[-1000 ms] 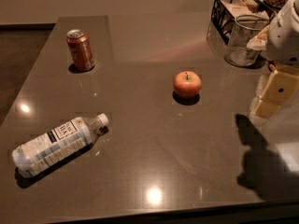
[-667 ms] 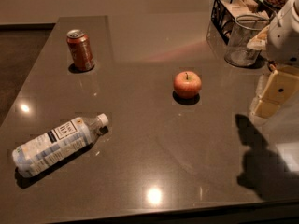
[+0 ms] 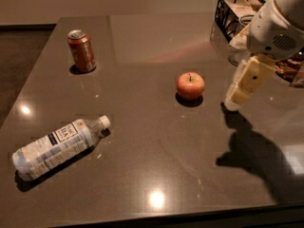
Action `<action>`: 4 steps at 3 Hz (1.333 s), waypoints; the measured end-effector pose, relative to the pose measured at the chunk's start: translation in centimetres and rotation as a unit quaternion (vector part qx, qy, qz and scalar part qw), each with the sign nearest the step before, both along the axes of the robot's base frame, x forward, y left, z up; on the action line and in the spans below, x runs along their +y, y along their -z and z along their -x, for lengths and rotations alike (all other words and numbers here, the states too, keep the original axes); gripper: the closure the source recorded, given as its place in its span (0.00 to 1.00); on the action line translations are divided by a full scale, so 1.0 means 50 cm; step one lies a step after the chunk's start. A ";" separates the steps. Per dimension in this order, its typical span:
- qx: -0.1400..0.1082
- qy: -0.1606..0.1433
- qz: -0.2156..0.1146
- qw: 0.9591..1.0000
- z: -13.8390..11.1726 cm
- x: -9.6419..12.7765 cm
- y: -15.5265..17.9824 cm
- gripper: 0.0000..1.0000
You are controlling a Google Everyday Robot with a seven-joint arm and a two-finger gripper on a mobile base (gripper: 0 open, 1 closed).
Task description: Move apple near blue plastic bottle
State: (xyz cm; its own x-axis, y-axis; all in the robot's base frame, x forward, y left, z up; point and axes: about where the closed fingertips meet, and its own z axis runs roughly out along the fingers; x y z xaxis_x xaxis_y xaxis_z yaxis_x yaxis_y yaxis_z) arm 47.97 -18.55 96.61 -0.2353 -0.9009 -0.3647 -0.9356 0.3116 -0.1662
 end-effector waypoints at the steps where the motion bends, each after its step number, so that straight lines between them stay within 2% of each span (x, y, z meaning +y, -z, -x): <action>1: 0.001 0.046 -0.062 0.997 -0.089 0.063 0.034 0.00; 2: -0.001 0.067 -0.078 0.995 -0.133 0.100 0.073 0.00; 3: 0.001 0.073 -0.083 0.994 -0.155 0.141 0.123 0.00; 4: 0.008 0.072 -0.081 0.994 -0.162 0.156 0.158 0.00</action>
Offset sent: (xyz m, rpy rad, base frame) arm 0.0962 0.0709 -0.0622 0.1979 -0.0047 -0.1924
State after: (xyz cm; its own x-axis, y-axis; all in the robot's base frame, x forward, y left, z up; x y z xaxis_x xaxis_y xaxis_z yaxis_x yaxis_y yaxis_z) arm 56.08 -10.77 88.69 -0.3634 -0.7875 -0.4977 -0.8817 0.4633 -0.0893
